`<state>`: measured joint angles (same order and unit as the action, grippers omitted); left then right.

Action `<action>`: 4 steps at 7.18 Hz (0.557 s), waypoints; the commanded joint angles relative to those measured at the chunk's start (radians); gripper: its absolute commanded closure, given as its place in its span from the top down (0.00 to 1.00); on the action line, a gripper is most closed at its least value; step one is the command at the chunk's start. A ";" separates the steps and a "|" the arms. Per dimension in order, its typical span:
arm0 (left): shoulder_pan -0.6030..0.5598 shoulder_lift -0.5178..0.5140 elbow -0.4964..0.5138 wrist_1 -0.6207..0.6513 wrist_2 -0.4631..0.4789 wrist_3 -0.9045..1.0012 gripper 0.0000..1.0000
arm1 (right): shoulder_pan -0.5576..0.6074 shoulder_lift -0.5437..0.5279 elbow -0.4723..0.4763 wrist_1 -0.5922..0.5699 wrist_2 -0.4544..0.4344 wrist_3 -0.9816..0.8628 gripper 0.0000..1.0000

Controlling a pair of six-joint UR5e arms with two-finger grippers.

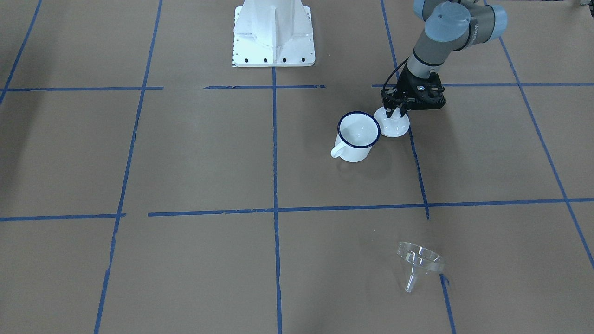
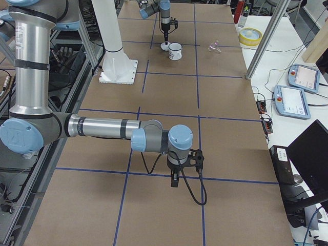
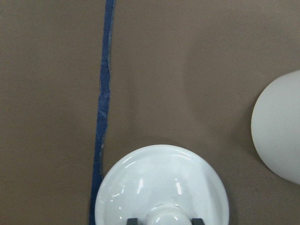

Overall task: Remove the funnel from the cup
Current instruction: 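Lift the white lid and carry it over the mug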

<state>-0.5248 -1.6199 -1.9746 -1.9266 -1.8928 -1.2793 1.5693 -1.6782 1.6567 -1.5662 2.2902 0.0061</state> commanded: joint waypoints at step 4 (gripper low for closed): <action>-0.048 -0.006 -0.290 0.336 -0.003 0.003 0.00 | 0.000 0.000 -0.002 0.000 0.000 0.000 1.00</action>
<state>-0.5402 -1.6234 -2.1665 -1.7004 -1.8936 -1.2786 1.5693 -1.6782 1.6554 -1.5662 2.2902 0.0061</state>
